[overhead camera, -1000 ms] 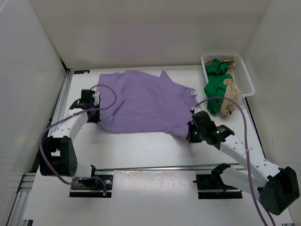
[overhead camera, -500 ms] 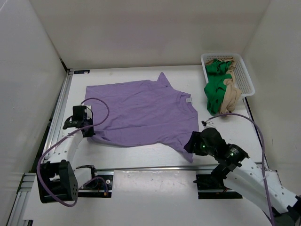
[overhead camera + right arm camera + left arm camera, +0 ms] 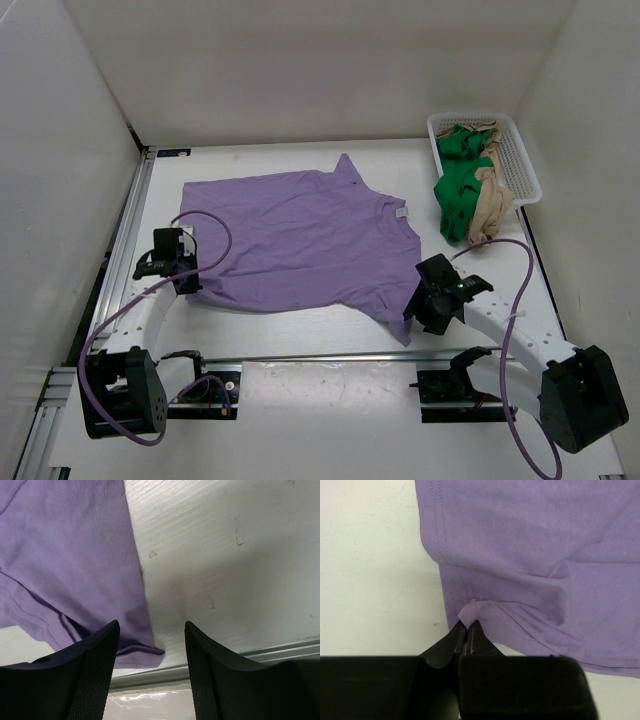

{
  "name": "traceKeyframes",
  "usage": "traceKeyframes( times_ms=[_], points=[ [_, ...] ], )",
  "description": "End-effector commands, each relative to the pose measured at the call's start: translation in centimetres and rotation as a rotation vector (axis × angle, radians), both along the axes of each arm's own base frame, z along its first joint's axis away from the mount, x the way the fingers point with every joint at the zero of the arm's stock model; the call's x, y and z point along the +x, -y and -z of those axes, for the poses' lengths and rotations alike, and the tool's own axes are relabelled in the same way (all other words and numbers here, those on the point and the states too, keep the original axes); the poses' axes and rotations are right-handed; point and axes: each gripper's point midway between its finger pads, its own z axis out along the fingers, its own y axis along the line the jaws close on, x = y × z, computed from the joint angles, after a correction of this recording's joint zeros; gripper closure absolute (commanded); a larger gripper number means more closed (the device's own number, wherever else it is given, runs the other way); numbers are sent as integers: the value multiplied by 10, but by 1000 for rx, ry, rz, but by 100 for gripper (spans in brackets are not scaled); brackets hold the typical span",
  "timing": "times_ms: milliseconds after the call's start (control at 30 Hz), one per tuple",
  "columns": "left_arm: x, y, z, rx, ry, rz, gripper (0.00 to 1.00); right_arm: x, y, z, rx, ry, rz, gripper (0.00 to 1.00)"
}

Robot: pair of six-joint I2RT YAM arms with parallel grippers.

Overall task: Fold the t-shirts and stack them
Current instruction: Flatten out the tshirt

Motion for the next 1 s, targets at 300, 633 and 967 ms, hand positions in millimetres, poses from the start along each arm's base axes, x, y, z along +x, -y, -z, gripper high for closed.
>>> traceKeyframes(
  times_ms=[300, 633, 967],
  points=[
    [10, 3, -20, -30, 77, 6, 90, -17, -18, 38, -27, -143, 92, 56],
    [48, -7, -33, -117, 72, -23, 90, 99, -38, -7, 258, 91, 88, 100],
    [294, -59, -347, 80, 788, -41, 90, 386, -24, -390, 200, 911, -114, 100]
  ],
)
